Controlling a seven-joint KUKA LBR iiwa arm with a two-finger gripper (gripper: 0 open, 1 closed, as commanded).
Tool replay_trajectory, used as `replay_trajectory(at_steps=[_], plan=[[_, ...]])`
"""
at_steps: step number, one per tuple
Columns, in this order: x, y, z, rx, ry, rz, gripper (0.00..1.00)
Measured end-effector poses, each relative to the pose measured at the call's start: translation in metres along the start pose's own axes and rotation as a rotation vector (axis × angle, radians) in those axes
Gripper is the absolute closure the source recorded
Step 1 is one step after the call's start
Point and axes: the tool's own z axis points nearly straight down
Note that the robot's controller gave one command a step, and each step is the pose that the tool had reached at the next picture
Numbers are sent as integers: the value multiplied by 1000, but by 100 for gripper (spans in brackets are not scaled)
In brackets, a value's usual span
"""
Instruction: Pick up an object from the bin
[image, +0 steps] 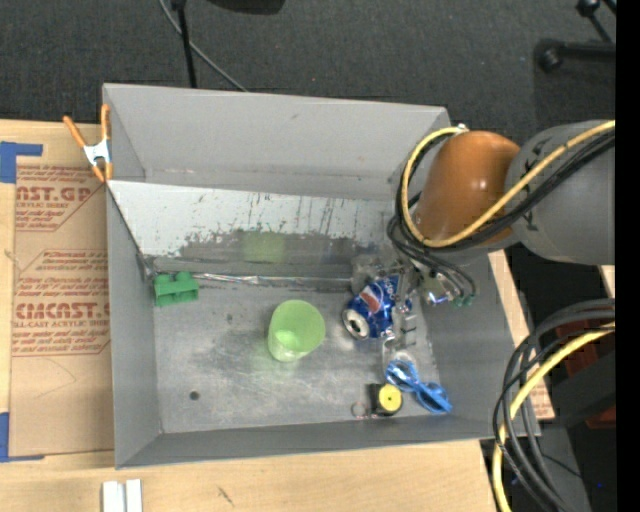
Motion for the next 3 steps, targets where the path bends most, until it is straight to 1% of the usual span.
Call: replay_trajectory(at_steps=[1,2,3], plan=[[2,-1,32,-3,4,-280,0],[1,-1,32,-3,2,-278,0],[-1,-1,28,-2,0,-278,100]])
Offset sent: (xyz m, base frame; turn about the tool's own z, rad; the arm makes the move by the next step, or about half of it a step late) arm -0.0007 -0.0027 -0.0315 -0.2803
